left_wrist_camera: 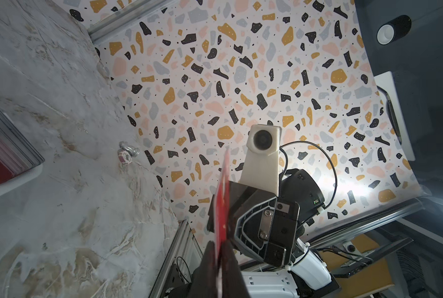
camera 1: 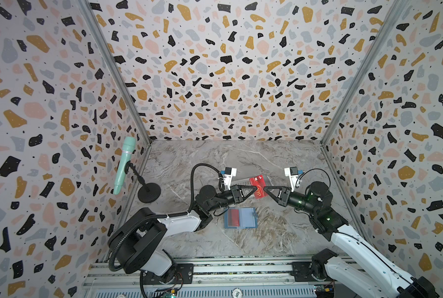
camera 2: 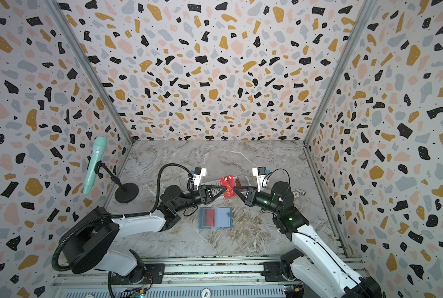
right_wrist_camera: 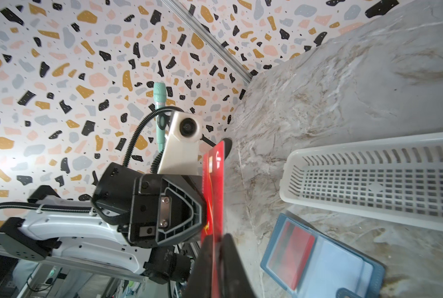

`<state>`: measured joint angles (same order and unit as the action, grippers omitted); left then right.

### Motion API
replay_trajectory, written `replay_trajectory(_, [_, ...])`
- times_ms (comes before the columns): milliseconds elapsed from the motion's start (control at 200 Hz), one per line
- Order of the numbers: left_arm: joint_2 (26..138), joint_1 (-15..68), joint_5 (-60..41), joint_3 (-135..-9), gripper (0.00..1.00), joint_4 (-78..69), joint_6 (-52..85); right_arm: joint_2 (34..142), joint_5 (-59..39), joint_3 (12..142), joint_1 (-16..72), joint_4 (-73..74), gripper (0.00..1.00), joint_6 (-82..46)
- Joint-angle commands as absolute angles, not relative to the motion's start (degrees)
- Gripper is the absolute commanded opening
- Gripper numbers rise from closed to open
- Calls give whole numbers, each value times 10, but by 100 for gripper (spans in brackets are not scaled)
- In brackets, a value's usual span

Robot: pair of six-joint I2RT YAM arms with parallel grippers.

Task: Put the credit cards into the card holder

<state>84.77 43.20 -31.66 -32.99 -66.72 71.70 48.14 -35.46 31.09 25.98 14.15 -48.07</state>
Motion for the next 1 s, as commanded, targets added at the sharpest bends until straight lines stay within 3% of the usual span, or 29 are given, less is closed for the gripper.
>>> replay_trajectory(0, [829,433,-319,-339,3,-684,701,472,-332,306,260,113,26,-467])
replay_trajectory(165, [822,431,-310,-333,0,-634,671,465,-291,302,282,75,33,-448])
replay_trajectory(400, [808,419,-320,-307,0,-533,619,474,-174,302,368,5,36,-415])
replay_trajectory(536, [790,405,-333,-287,0,-452,580,490,-100,296,419,-32,36,-409])
replay_trajectory(866, [802,384,-337,-259,0,-301,484,572,-56,253,469,-24,36,-414])
replay_trajectory(991, [822,382,-334,-258,0,-280,471,626,-44,251,483,-18,30,-418])
